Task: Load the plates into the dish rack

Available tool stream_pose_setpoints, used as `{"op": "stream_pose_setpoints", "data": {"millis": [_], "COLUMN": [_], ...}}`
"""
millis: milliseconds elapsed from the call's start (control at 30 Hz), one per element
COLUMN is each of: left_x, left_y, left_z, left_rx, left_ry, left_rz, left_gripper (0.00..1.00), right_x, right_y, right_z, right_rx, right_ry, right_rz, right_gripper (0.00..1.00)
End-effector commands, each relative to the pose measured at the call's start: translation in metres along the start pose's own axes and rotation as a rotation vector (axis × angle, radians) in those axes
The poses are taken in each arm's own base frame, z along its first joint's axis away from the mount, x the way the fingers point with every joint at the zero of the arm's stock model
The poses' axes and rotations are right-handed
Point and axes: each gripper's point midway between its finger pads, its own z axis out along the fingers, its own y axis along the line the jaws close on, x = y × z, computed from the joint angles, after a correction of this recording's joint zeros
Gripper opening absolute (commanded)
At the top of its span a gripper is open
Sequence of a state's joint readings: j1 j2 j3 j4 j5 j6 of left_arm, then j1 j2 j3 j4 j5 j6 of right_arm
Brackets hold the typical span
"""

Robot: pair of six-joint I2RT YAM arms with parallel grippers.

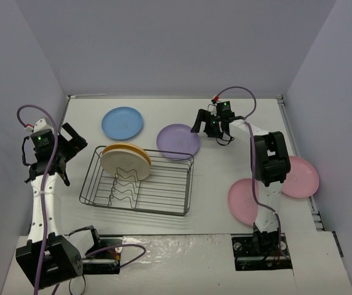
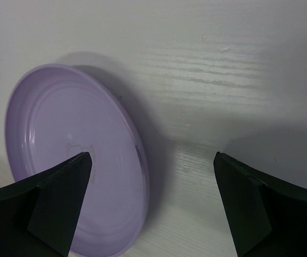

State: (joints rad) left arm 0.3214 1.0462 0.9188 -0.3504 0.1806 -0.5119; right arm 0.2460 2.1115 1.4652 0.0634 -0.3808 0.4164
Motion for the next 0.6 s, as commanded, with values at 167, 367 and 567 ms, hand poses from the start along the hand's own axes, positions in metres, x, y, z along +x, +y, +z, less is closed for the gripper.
{"op": "stream_pose_setpoints", "data": {"millis": [167, 367, 567], "left_x": [-0.02, -0.02, -0.021], "left_y": [-0.008, -0.008, -0.005], "left_z": [0.001, 0.001, -0.002], "left_rx": [0.032, 0.032, 0.014], "left_ry": [-0.072, -0.072, -0.081], "left_rz": [-0.015, -0.016, -0.014], "left_gripper": [0.97, 0.97, 0.97], "right_x": [0.024, 0.027, 0.024], "right_y": [0.02, 0.014, -0.002], "right_z": [0.016, 0.012, 0.002], "right_rx": [-0.042, -0.01, 0.059], "right_ry": [0.013, -0.015, -0.077], "right_rz": [-0.016, 0.012, 0.053], "right_gripper": [0.72, 0.41, 0.11]}}
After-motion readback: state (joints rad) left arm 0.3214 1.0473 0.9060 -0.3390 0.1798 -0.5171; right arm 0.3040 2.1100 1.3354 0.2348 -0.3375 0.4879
